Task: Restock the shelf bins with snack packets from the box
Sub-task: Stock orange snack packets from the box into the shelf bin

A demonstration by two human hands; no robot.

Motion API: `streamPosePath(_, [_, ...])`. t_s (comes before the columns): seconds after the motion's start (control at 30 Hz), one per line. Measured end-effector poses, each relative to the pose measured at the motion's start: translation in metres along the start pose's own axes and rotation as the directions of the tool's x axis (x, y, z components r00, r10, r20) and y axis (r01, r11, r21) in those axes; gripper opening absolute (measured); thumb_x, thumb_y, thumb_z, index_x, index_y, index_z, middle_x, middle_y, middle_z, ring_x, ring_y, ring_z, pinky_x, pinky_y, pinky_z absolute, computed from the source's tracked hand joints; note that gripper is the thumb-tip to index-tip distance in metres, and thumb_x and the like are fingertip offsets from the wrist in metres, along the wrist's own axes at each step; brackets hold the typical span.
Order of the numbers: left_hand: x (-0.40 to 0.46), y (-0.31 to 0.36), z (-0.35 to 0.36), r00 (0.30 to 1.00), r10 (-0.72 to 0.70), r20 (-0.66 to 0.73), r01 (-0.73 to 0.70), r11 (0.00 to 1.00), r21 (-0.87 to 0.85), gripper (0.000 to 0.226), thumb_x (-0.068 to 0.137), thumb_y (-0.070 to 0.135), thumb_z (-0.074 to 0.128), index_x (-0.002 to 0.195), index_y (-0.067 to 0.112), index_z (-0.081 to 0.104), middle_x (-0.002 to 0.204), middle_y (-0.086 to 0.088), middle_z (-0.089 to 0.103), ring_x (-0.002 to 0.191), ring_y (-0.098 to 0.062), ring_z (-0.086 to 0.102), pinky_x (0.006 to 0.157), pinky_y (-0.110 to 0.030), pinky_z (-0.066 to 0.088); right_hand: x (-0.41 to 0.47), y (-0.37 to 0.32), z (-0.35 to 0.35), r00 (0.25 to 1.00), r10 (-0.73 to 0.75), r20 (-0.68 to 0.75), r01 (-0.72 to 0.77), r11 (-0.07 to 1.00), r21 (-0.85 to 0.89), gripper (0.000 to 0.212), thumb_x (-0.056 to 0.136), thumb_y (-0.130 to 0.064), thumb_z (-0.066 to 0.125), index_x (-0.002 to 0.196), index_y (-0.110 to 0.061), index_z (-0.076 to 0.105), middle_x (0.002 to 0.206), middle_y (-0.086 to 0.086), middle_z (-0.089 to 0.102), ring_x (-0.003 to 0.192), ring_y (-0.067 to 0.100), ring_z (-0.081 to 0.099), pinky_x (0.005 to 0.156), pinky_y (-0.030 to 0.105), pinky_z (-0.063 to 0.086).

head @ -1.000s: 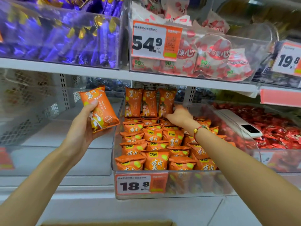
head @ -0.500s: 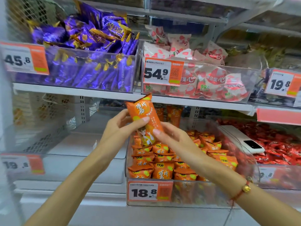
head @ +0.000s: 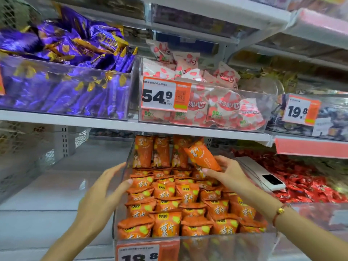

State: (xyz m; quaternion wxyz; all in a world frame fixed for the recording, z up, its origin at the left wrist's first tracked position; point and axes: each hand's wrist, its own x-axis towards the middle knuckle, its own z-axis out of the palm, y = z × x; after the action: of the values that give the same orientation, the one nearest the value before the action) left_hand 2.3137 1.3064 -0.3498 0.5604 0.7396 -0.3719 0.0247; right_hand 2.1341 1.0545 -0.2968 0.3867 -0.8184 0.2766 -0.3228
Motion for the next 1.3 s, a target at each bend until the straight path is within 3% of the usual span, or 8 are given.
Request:
streamPosePath(0.1, [0.001,-0.006,0.003,1.000,0.003,0.027,-0.002,1.000,-0.026,0.051,0.063,0.076,0.043,0.112,0.065,0.050,0.127,0.035,0.050,0.112,0.000,0.054,0.104,-0.049,0.038,0.027,0.010,0.002,0.990,0.123,-0.067,-0.118,0.989,0.085,0.035,0.073,-0.018,0.082,0.102,-0.014,0.063,0.094,0.004,0.071,0.087,0.018,0.067,0.082,0.032,0.054])
streamPosePath(0.2, [0.000,-0.008,0.005,1.000,-0.006,0.016,0.007,1.000,-0.024,0.048,0.064,0.073,0.041,0.111,0.066,0.050,0.126,0.033,0.051,0.109,0.003,0.055,0.101,-0.044,0.039,0.048,0.013,0.010,0.974,0.218,-0.063,-0.210,0.972,0.110,0.035,0.077,-0.025,0.079,0.106,-0.013,0.064,0.106,0.010,0.069,0.098,0.024,0.065,0.090,0.036,0.052])
streamPosePath(0.37, [0.003,-0.008,0.003,1.000,-0.009,0.025,0.010,1.000,-0.006,0.047,0.066,0.070,0.041,0.112,0.064,0.051,0.126,0.032,0.050,0.112,0.002,0.053,0.103,-0.050,0.037,0.069,0.016,0.029,0.980,0.193,0.043,-0.180,0.961,-0.210,0.065,0.082,-0.042,0.071,0.135,-0.011,0.050,0.135,0.009,0.055,0.122,0.026,0.054,0.103,0.032,0.043])
streamPosePath(0.6, [0.002,-0.009,0.005,1.000,-0.008,0.027,0.008,1.000,-0.007,0.048,0.065,0.069,0.040,0.111,0.063,0.051,0.125,0.035,0.049,0.121,0.000,0.048,0.105,-0.051,0.035,0.067,0.017,0.041,0.992,0.061,-0.106,-0.062,0.998,-0.005,0.076,0.080,-0.019,0.077,0.142,-0.015,0.035,0.136,0.008,0.052,0.125,0.025,0.050,0.103,0.031,0.041])
streamPosePath(0.9, [0.002,-0.010,0.004,0.999,-0.019,0.028,0.019,1.000,0.021,0.056,0.065,0.071,0.039,0.118,0.058,0.051,0.127,0.032,0.048,0.118,-0.003,0.049,0.100,-0.046,0.038,0.068,0.018,0.038,0.999,0.024,-0.038,-0.032,0.976,-0.216,0.074,0.085,-0.025,0.072,0.146,-0.015,0.030,0.142,0.008,0.048,0.131,0.029,0.045,0.108,0.036,0.038])
streamPosePath(1.1, [0.000,-0.005,0.003,1.000,-0.020,0.024,0.019,0.999,0.033,0.059,0.063,0.073,0.037,0.118,0.057,0.051,0.127,0.032,0.048,0.108,0.000,0.054,0.092,-0.041,0.036,0.070,0.016,0.027,0.996,0.069,0.048,-0.062,0.987,-0.145,0.085,0.081,-0.027,0.076,0.149,-0.018,0.025,0.144,0.004,0.045,0.133,0.024,0.043,0.108,0.033,0.037])
streamPosePath(1.2, [0.000,-0.004,0.003,1.000,-0.022,0.014,0.021,0.999,0.047,0.058,0.063,0.074,0.036,0.117,0.058,0.051,0.125,0.031,0.049,0.095,0.009,0.055,0.085,-0.036,0.033,0.063,0.016,0.019,0.998,0.066,0.013,-0.063,0.981,-0.184,0.081,0.077,-0.033,0.079,0.143,-0.017,0.036,0.143,0.006,0.046,0.132,0.027,0.044,0.109,0.040,0.038])
streamPosePath(1.3, [-0.001,-0.005,0.003,1.000,-0.007,0.021,0.007,1.000,0.022,0.056,0.065,0.072,0.037,0.116,0.056,0.052,0.127,0.027,0.051,0.103,0.006,0.054,0.092,-0.038,0.037,0.036,0.006,0.008,0.998,-0.051,-0.023,0.041,0.948,-0.315,0.068,0.078,-0.031,0.077,0.136,-0.016,0.045,0.136,0.005,0.053,0.120,0.025,0.054,0.099,0.044,0.047])
